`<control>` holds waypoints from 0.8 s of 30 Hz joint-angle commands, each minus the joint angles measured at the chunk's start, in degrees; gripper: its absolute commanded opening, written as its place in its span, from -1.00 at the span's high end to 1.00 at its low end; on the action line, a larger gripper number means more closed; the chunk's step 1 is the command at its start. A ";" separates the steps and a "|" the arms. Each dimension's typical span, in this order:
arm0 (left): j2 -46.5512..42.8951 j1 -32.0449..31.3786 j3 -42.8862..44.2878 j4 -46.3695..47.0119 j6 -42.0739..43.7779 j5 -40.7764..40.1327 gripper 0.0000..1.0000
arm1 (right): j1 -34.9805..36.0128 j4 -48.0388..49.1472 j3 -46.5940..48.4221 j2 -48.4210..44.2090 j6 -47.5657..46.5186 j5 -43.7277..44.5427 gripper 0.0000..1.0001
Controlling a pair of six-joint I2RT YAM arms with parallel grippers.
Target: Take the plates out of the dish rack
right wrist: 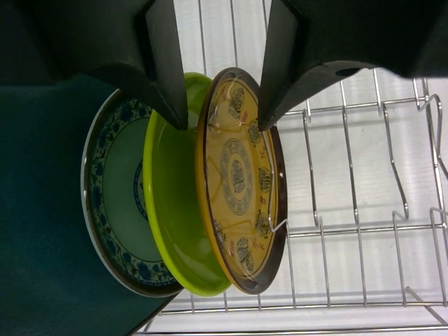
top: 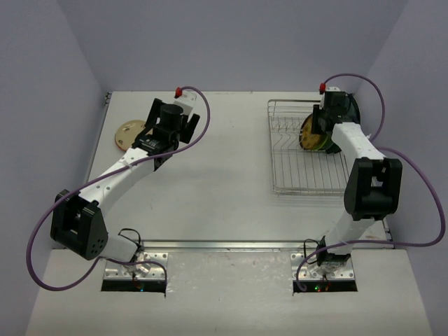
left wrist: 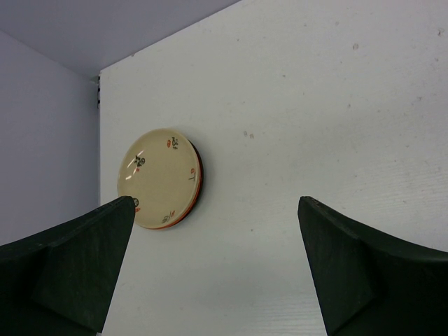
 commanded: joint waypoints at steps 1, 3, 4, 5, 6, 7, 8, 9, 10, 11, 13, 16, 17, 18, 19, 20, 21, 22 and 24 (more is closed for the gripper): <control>-0.19 -0.58 2.65 1.19 -0.54 -0.64 -1.00 | -0.69 4.33 1.99 -0.12 -1.84 2.18 0.30; -0.14 -0.58 2.81 1.10 -0.67 -0.59 -1.00 | -0.60 5.58 1.19 -0.47 -3.12 2.41 0.44; -0.09 -0.58 2.95 1.07 -0.74 -0.54 -1.00 | -0.60 6.45 0.97 -0.61 -3.84 2.69 0.48; -0.09 -0.58 3.08 0.94 -0.81 -0.54 -1.00 | -0.60 6.93 0.70 -0.75 -4.11 2.95 0.54; -0.09 -0.50 3.18 1.00 -0.82 -0.46 -1.00 | -0.68 7.06 0.75 -0.68 -4.85 3.53 0.61; -0.09 -0.49 3.19 1.01 -0.82 -0.45 -1.00 | -0.69 6.83 0.91 -0.60 -4.93 3.60 0.69; -0.02 -0.52 3.32 0.95 -0.82 -0.45 -1.00 | -0.66 6.41 1.30 -0.52 -5.23 3.87 0.79; 0.05 -0.56 3.47 0.87 -0.82 -0.45 -1.00 | -0.62 5.96 1.70 -0.45 -5.57 4.16 0.89; 0.15 -0.58 3.63 0.80 -0.82 -0.42 -1.00 | -0.57 5.72 2.06 -0.45 -5.69 4.30 0.96; 0.26 -0.58 3.81 0.75 -0.82 -0.36 -1.00 | -0.52 5.62 2.33 -0.51 -5.65 4.30 0.99; 0.31 -0.58 4.14 0.70 -0.92 -0.31 -1.00 | -0.46 4.61 3.05 -0.89 -5.72 4.25 1.00; 0.34 -0.58 4.46 0.56 -0.99 -0.27 -1.00 | -0.30 3.54 4.38 -1.93 -5.64 4.23 1.00; 0.30 -0.58 4.69 0.46 -0.99 -0.22 -1.00 | -0.06 2.98 4.98 -2.59 -5.64 4.32 1.00; 0.26 -0.58 4.90 0.40 -1.01 -0.17 -1.00 | 0.18 2.53 5.53 -3.24 -5.64 4.41 1.00; 0.26 -0.58 5.07 0.40 -1.07 -0.11 -1.00 | 0.46 2.30 5.92 -3.91 -5.64 4.46 1.00; 0.26 -0.58 5.16 0.35 -1.08 -0.10 -1.00 | 0.83 2.19 6.32 -4.60 -5.68 4.69 1.00; 0.26 -0.58 5.24 0.29 -1.09 -0.10 -1.00 | 1.24 2.13 6.73 -5.27 -5.96 4.95 1.00; 0.26 -0.58 5.38 0.19 -1.14 -0.10 -1.00 | 1.67 2.03 7.16 -5.90 -7.10 5.15 1.00; 0.12 -0.58 5.61 0.06 -1.24 -0.03 -1.00 | 2.29 1.83 8.60 -6.71 -8.45 5.75 1.00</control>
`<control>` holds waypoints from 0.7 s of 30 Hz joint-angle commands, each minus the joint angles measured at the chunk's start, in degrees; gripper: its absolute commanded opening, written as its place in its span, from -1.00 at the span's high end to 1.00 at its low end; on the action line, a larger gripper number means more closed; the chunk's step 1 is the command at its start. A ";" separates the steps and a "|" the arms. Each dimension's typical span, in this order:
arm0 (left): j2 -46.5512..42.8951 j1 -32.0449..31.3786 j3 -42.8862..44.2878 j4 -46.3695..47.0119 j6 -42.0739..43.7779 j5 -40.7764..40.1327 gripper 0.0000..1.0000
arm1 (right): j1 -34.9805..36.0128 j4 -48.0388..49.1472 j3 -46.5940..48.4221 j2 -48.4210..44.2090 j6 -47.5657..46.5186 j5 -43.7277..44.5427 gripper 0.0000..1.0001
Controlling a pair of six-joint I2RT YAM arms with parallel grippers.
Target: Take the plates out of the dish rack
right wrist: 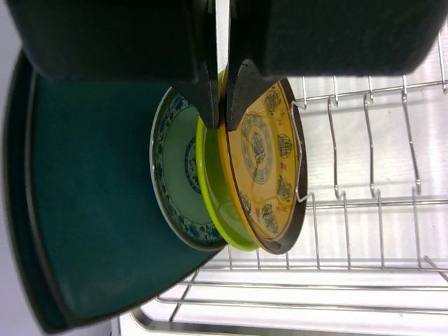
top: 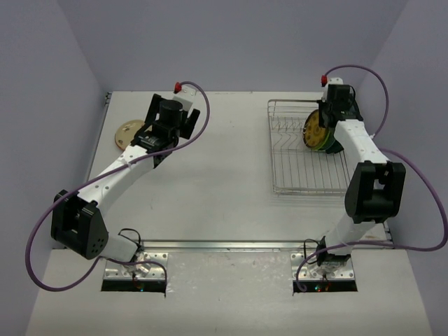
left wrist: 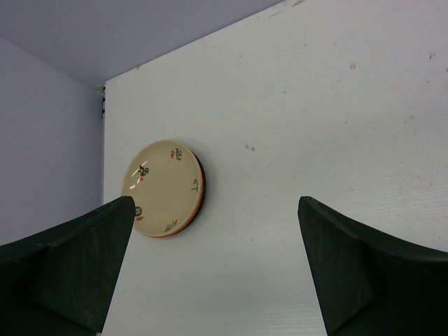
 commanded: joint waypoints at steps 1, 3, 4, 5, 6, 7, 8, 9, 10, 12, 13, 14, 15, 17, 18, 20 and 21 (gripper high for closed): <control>-0.19 -0.58 2.99 0.74 -1.09 0.01 -1.00 | 1.96 1.85 6.02 -5.60 -3.17 2.11 1.00; -0.40 -0.58 3.18 0.32 -1.19 0.33 -1.00 | 4.24 2.07 6.74 -6.38 -4.78 3.05 1.00; -0.48 -0.58 3.31 0.19 -1.31 0.44 -1.00 | 4.74 2.28 6.83 -6.55 -5.52 3.36 1.00; -0.62 -0.58 3.45 0.05 -1.38 0.71 -1.00 | 5.09 2.56 7.04 -6.89 -6.00 3.57 1.00; -0.79 -0.58 3.55 -0.12 -1.47 1.13 -1.00 | 5.68 2.59 7.14 -7.17 -6.92 3.75 1.00; -1.15 -0.58 3.68 -0.53 -1.82 2.20 -1.00 | 5.95 2.59 7.19 -7.70 -7.36 3.81 1.00; -1.52 -0.58 3.82 -0.94 -2.20 3.27 -1.00 | 6.19 2.59 7.24 -8.24 -7.74 3.85 1.00; -1.78 -0.57 3.83 -1.23 -2.67 3.41 -1.00 | 6.45 2.58 7.24 -8.29 -8.10 3.77 1.00; -1.97 -0.49 4.10 -2.00 -3.70 6.03 -1.00 | 6.63 2.49 7.33 -9.15 -8.70 3.75 1.00; -2.55 -0.33 4.68 -3.01 -5.78 11.52 -1.00 | 6.84 1.95 7.45 -10.58 -8.87 2.75 1.00; -2.77 -0.10 4.90 -3.48 -7.37 14.41 -1.00 | 6.88 1.52 7.54 -11.23 -8.74 1.97 1.00; -3.01 0.17 5.11 -3.52 -8.74 18.04 -1.00 | 6.88 0.80 7.81 -11.85 -8.43 0.43 1.00; -3.25 0.45 5.31 -3.55 -10.11 21.66 -1.00 | 6.88 0.09 8.09 -12.46 -8.13 -1.10 1.00; -3.40 1.62 5.76 -3.15 -13.07 30.20 -1.00 | 6.88 -1.82 8.09 -14.54 -6.83 -4.08 1.00; -3.30 2.69 5.95 -2.67 -15.34 36.78 -1.00 | 6.88 -2.74 8.04 -15.37 -6.24 -6.26 1.00; -2.76 3.11 6.74 -1.78 -18.49 42.15 -1.00 | 6.97 -4.53 7.65 -16.96 -4.39 -11.59 1.00; -2.00 3.11 7.64 -1.34 -20.49 46.09 -1.00 | 7.02 -5.47 7.19 -18.17 -3.70 -13.96 1.00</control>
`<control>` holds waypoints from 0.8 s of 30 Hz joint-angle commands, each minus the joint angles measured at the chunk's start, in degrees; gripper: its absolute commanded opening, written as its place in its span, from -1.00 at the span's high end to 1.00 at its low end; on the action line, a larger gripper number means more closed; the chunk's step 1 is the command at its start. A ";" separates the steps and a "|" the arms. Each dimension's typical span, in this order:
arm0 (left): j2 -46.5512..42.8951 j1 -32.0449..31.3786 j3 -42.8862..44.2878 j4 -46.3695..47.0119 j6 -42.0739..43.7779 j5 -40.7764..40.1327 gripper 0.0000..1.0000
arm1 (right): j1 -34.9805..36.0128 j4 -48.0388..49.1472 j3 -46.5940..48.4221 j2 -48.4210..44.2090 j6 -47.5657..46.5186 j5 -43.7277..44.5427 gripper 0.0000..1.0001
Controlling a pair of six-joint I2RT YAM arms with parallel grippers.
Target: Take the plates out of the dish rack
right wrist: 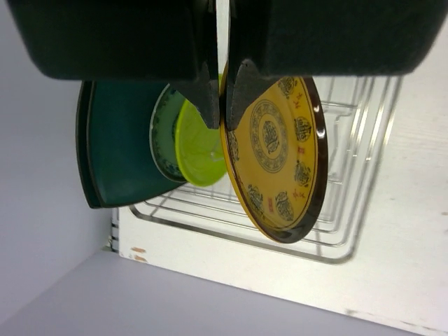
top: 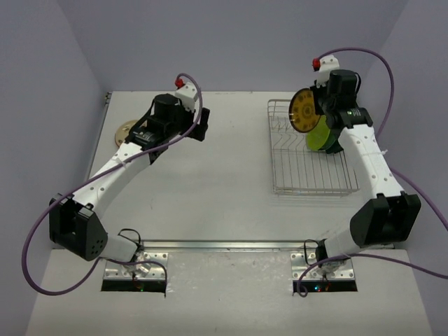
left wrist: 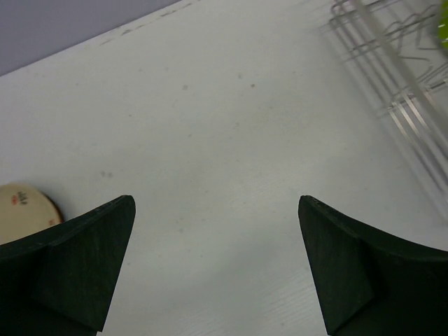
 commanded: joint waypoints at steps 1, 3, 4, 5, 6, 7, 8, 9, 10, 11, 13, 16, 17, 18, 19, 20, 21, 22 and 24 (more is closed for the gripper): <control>-0.34 1.48 4.82 3.77 -10.91 22.71 -1.00 | 0.29 -1.71 1.62 -6.93 3.80 -12.15 1.00; 1.56 1.56 6.34 4.15 -13.61 27.18 -1.00 | 0.58 -2.60 0.60 -8.97 5.68 -18.12 1.00; 2.55 1.50 7.10 4.32 -14.67 29.18 -1.00 | 0.75 -2.72 -0.04 -9.96 6.27 -20.88 1.00; 3.36 1.48 7.60 4.50 -15.50 30.79 -1.00 | 0.98 -2.88 -0.55 -10.77 8.10 -24.67 1.00; 4.06 1.48 7.89 4.62 -16.14 32.02 -1.00 | 1.08 -3.05 -0.99 -11.41 9.02 -26.27 1.00; 4.75 1.48 8.07 5.01 -17.01 33.31 -1.00 | 1.51 -3.19 -1.43 -12.05 9.75 -27.94 1.00; 5.45 1.48 8.19 5.58 -18.03 34.70 -1.00 | 2.20 -3.32 -1.88 -12.70 10.88 -30.59 1.00; 5.89 1.48 8.20 6.07 -18.84 36.05 -1.00 | 2.78 -3.42 -2.28 -13.28 11.84 -32.52 1.00; 6.06 1.48 8.07 6.49 -19.43 37.35 -0.99 | 3.25 -3.51 -2.61 -13.79 12.59 -33.71 1.00; 6.30 1.48 7.97 6.97 -20.06 38.60 -0.99 | 3.61 -3.60 -2.85 -14.16 13.38 -35.14 1.00; 6.98 1.48 7.81 8.09 -21.42 41.01 -0.96 | 3.99 -3.82 -3.02 -14.45 15.05 -38.85 1.00; 7.39 1.49 7.49 9.34 -23.24 44.08 -0.88 | 4.65 -3.90 -3.17 -14.21 16.89 -42.58 1.00; 7.55 1.40 7.54 9.55 -23.77 44.37 -0.81 | 4.76 -4.06 -3.18 -14.04 17.24 -43.76 1.00; 7.63 1.29 7.60 9.72 -24.24 44.66 -0.78 | 4.87 -4.04 -3.42 -13.92 17.74 -44.34 1.00; 7.71 1.14 7.66 9.87 -24.64 44.90 -0.74 | 5.00 -3.90 -3.69 -13.83 18.26 -44.98 1.00; 7.85 0.90 7.71 9.96 -24.92 45.04 -0.69 | 5.13 -3.62 -3.93 -13.78 18.77 -45.90 1.00; 8.02 0.71 7.68 10.01 -25.12 45.20 -0.61 | 5.28 -3.38 -4.15 -13.71 19.18 -46.70 1.00; 8.22 0.56 7.59 10.01 -25.22 45.40 -0.49 | 5.43 -3.18 -4.35 -13.61 19.49 -47.35 1.00; 8.58 0.38 7.60 10.14 -25.63 46.02 -0.33 | 5.64 -2.83 -4.33 -13.54 20.34 -49.16 1.00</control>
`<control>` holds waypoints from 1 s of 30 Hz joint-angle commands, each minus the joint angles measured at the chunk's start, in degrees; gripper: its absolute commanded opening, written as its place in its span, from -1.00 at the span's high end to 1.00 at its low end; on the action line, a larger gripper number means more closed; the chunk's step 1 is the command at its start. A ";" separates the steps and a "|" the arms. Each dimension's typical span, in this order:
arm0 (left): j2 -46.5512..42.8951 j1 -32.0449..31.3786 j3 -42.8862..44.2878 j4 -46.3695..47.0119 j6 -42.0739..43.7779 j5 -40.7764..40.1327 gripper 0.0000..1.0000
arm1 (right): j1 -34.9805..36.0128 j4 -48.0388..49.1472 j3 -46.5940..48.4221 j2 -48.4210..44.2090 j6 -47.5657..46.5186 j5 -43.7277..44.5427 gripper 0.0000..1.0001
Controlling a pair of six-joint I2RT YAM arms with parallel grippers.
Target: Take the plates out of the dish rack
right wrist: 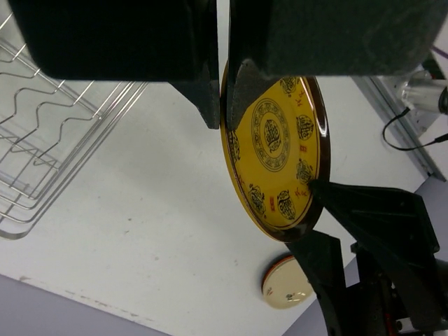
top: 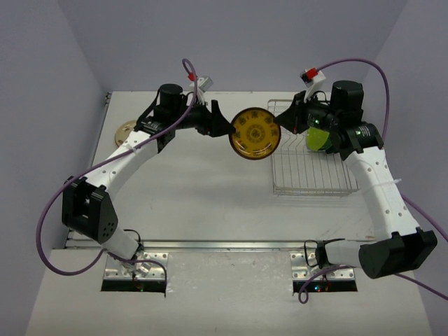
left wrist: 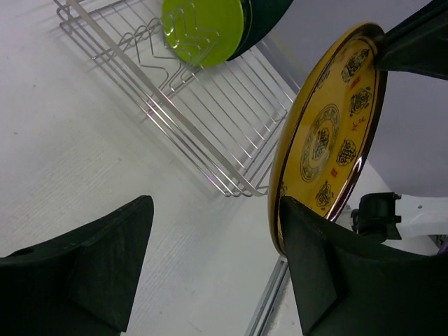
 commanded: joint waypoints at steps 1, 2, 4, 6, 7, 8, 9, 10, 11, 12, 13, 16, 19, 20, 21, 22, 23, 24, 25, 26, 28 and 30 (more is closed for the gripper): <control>0.56 -0.58 1.12 3.94 -2.38 3.85 -0.26 | 0.80 3.66 -0.22 -0.07 4.03 -7.34 1.00; 0.85 -0.58 0.97 4.30 -2.75 4.57 -0.19 | 0.80 3.74 -0.29 0.00 4.32 -7.71 1.00; 1.01 -0.65 0.81 4.78 -3.08 5.31 -0.08 | 0.97 4.09 -0.22 0.25 4.75 -8.51 1.00; 1.23 -0.67 0.55 5.03 -3.17 6.48 0.15 | 0.98 4.24 -0.27 0.35 4.92 -8.60 1.00; 1.24 -0.67 0.27 5.29 -3.36 7.39 0.39 | 1.01 4.40 -0.35 0.47 4.97 -8.43 1.00; 1.16 -0.67 -0.06 5.55 -3.58 8.43 0.66 | 1.04 4.59 -0.42 0.61 5.00 -8.20 1.00; 1.08 -0.67 -0.33 5.74 -3.75 9.30 0.88 | 1.07 4.74 -0.47 0.74 5.06 -8.07 1.00; 0.94 -0.67 -0.55 5.80 -3.86 10.09 0.97 | 1.07 4.94 -0.50 0.85 5.12 -7.89 1.00; 0.77 -0.67 -0.80 5.80 -3.98 11.06 1.00 | 1.07 5.26 -0.58 1.00 5.12 -7.47 1.00; 0.66 -0.67 -0.89 5.75 -3.88 11.98 1.00 | 1.07 5.44 -0.65 1.21 5.12 -7.09 1.00; 0.11 -0.67 -0.95 5.51 -3.40 13.37 1.00 | 1.07 5.62 -0.65 1.51 5.12 -6.61 1.00; -1.48 -0.46 -0.64 2.77 -0.72 13.13 1.00 | 1.07 5.64 -0.35 2.44 5.40 -4.54 1.00; -3.36 2.17 -1.78 0.44 0.94 12.00 1.00 | 1.00 5.34 0.11 3.27 5.97 -3.54 0.52; -3.59 3.53 -2.13 0.13 0.83 12.05 1.00 | 1.03 5.21 0.20 3.29 6.25 -2.71 0.18; -3.51 5.80 -2.19 -0.52 0.65 12.54 1.00 | 1.07 4.98 0.27 3.26 6.59 -1.32 -0.25; -3.26 8.57 -2.14 -1.40 0.50 13.17 1.00 | 1.07 4.72 0.33 3.24 6.91 0.37 -0.66; -2.86 11.56 -1.90 -2.45 0.50 13.82 1.00 | 1.07 4.43 0.39 3.18 7.09 2.25 -0.91; -2.49 14.09 -1.84 -3.25 0.63 14.31 1.00 | 1.07 4.22 0.41 3.10 7.01 3.65 -0.98; -2.14 18.29 -1.67 -4.88 1.87 14.21 1.00 | 1.02 3.92 0.32 3.04 6.66 4.91 -0.98; -1.66 22.71 -1.42 -6.68 3.37 13.86 1.00 | 0.98 3.61 0.10 2.93 6.33 6.27 -0.97; 0.50 30.16 0.00 -10.80 7.08 11.61 1.00 | 0.98 3.30 -0.74 2.38 5.73 8.47 -0.97; 3.10 35.97 2.34 -14.53 10.12 7.68 1.00 | 0.91 3.30 -2.32 1.67 5.09 10.99 -0.98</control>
